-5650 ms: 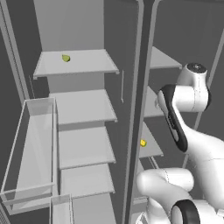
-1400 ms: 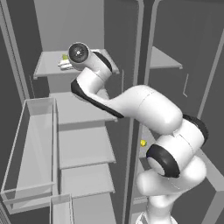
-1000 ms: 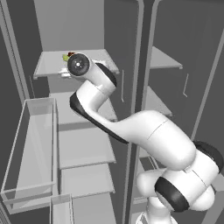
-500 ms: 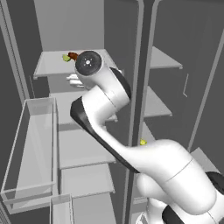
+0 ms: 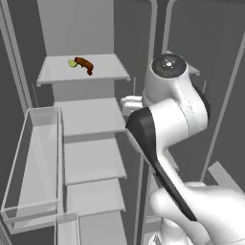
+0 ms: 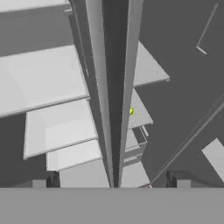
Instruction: Pick up the frozen chicken drumstick from the freezer, place it on any shelf in the fridge, and close the fridge and freezer doors when done.
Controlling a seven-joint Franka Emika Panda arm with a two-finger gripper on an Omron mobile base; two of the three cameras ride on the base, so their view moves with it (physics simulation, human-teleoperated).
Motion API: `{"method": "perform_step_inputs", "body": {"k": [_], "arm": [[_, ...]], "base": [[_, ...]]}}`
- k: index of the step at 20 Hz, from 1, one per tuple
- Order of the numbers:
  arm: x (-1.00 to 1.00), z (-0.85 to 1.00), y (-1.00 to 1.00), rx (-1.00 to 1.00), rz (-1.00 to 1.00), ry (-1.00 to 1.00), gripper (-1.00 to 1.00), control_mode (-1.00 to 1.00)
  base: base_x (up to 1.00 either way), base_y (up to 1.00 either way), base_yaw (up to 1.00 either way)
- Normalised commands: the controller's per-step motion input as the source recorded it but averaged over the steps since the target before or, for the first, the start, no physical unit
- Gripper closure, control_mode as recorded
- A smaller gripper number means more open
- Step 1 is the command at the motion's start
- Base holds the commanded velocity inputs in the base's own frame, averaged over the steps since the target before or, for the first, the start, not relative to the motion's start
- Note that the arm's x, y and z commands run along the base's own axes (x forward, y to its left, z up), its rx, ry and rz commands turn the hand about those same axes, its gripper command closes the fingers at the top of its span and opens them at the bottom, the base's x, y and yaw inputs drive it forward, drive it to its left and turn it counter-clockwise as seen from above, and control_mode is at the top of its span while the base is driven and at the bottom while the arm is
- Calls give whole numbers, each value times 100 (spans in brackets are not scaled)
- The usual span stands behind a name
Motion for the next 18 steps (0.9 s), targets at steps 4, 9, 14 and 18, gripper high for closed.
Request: {"method": "perform_step_inputs", "body": {"k": [4,9,14,18], "arm": [[-97,-41,-100,1,6,23,-100,-100],[-43,-9,-91,0,14,1,-100,-100],[0,0,-3,0,1,0,-100,-100],[0,0,9,0,0,0,-100,-100]], "base": [[0,0,0],[0,0,0],[0,0,0],[0,0,0]]}}
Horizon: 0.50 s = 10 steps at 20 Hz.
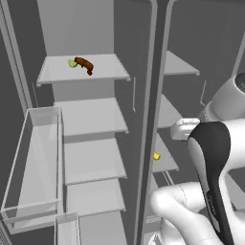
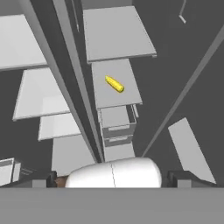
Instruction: Pick up the frozen chicken drumstick from the freezer, place it on any shelf in the fridge, and close the fridge and freezer doors when done.
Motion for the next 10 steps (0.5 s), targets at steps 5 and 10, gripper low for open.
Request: {"method": "perform_step_inputs", "body": {"k": [5,10], "arm": [[0,0,10,0,0,0,-100,100],[0,0,0,0,0,0,-100,100]], "base": [[-1,51,0],[-1,47,0]]}}
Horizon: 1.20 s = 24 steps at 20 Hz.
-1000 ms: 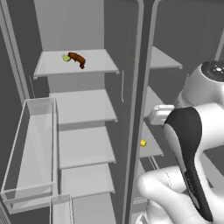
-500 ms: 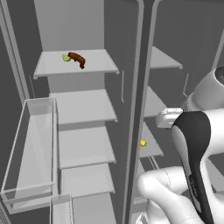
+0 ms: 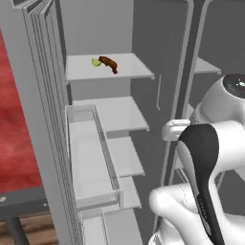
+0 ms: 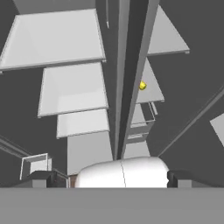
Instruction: Pick up the frozen chicken drumstick from the freezer, place it on any shelf in the fridge, and close the fridge and freezer doors when done.
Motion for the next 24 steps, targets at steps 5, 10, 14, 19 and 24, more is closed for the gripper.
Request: {"method": "perform_step_inputs", "body": {"k": [5,10,14,19,24], "arm": [[0,0,0,0,0,0,-100,100],[0,0,0,0,0,0,-100,100],[0,0,0,0,0,0,-100,100],[0,0,0,0,0,0,-100,100],[0,0,0,0,0,0,-100,100]], "base": [[-47,3,0],[-54,0,0],[-55,0,0],[-51,1,0],[-53,5,0]]}}
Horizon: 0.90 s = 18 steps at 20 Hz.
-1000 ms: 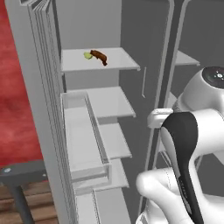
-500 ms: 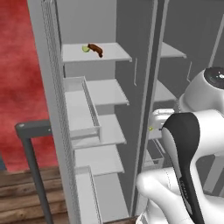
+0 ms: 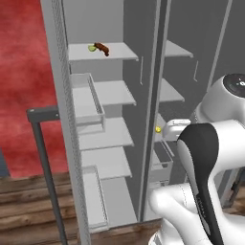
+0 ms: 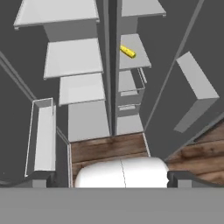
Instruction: Pick up the frozen chicken drumstick from the freezer, place it on any shelf in the fridge, and close the fridge and freezer doors when done.
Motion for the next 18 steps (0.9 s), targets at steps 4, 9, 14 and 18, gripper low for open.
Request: {"method": "perform_step_inputs", "body": {"k": [4,9,14,18], "arm": [[0,0,0,0,0,0,-100,100],[0,0,0,0,0,0,-100,100],[0,0,0,0,0,0,-100,100],[0,0,0,0,0,0,-100,100]], "base": [[-56,5,0],[-47,2,0],[-45,2,0],[-40,1,0]]}}
